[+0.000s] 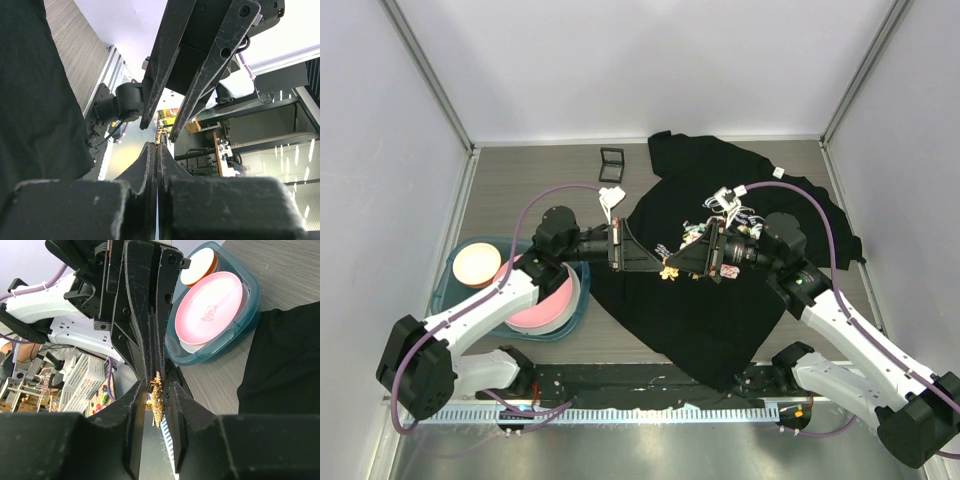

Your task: Remove the brooch from the garment

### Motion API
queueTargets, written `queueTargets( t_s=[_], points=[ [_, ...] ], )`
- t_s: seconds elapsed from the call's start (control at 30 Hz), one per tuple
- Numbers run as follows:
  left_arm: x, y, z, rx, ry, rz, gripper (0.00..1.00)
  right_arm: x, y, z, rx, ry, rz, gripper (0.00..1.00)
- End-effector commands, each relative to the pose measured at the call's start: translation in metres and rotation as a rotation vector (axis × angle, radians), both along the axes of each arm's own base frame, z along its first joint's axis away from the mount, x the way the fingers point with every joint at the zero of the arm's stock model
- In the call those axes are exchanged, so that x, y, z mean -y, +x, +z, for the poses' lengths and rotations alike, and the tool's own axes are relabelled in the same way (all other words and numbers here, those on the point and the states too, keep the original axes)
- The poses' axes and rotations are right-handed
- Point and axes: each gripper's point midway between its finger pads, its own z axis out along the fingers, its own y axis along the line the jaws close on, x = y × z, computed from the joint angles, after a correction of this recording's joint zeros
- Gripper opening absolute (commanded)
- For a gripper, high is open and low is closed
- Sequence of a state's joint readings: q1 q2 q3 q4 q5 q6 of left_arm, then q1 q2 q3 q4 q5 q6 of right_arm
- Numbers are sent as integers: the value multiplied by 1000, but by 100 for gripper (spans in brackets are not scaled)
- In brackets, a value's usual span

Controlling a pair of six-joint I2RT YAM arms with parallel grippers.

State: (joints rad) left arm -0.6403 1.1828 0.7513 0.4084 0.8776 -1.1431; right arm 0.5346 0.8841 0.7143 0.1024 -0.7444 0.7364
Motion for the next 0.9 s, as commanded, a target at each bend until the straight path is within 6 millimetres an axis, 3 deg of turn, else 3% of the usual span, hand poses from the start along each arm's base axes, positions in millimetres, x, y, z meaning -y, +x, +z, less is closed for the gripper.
queueTargets(
  t_s=[0.0,0.37,0.87],
  points=[
    [1,-1,16,53,-26,-28,0,0,-5,20,77,15,35,28],
    [-1,-4,16,55,-28,-48,0,1,-11,16,90,13,62,18],
    [-4,-7,11,49,-17,-76,0,2,-14,13,96,0,76,14]
  ],
)
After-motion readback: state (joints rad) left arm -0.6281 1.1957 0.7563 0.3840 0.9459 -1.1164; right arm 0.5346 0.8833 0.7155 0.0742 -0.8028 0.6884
